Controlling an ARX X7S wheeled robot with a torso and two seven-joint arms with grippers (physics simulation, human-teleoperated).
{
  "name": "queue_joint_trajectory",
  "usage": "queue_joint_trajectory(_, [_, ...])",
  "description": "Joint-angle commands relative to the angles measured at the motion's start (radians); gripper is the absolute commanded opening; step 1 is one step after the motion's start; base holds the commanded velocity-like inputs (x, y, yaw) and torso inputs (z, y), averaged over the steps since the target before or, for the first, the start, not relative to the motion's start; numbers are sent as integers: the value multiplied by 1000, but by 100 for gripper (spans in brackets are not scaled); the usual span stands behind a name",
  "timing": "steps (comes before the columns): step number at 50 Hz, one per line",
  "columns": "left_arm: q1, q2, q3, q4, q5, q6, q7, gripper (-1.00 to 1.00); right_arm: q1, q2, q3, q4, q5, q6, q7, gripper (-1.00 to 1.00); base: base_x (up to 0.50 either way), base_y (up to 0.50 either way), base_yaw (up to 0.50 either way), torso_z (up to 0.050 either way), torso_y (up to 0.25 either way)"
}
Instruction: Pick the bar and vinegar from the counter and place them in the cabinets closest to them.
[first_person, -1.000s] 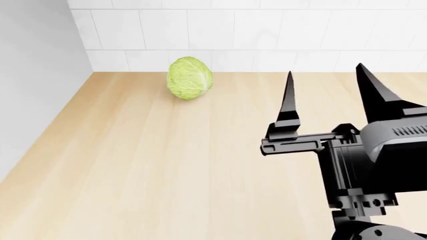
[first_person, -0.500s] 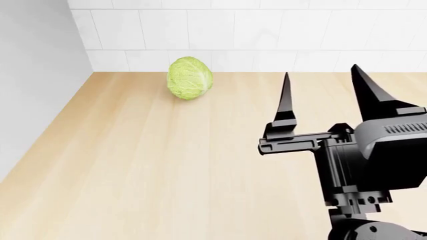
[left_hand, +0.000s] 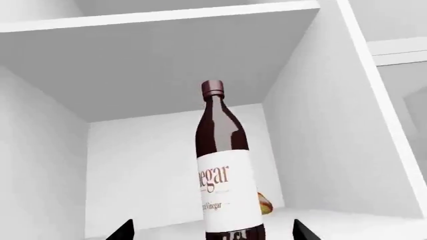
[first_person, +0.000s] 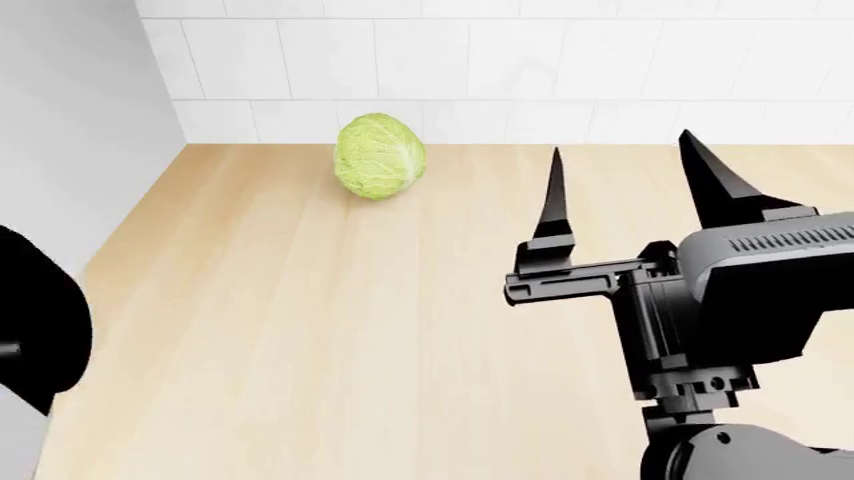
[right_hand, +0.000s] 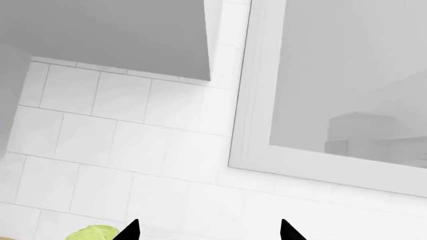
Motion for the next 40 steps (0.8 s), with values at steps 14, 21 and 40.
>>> queue_joint_trajectory(14, [664, -108, -148, 463, -79, 14, -109, 100, 18, -8, -12, 14, 13, 47, 17, 100, 0, 0, 0, 0, 0])
queue_joint_trajectory(21, [783, -133, -147, 471, -48, 83, -111, 100, 14, -10, -16, 18, 8, 45, 19, 100, 0, 0, 0, 0, 0])
queue_joint_trajectory(40, [1074, -202, -217, 434, 29, 265, -76, 100, -34, 13, 13, 32, 6, 14, 51, 100, 0, 0, 0, 0, 0])
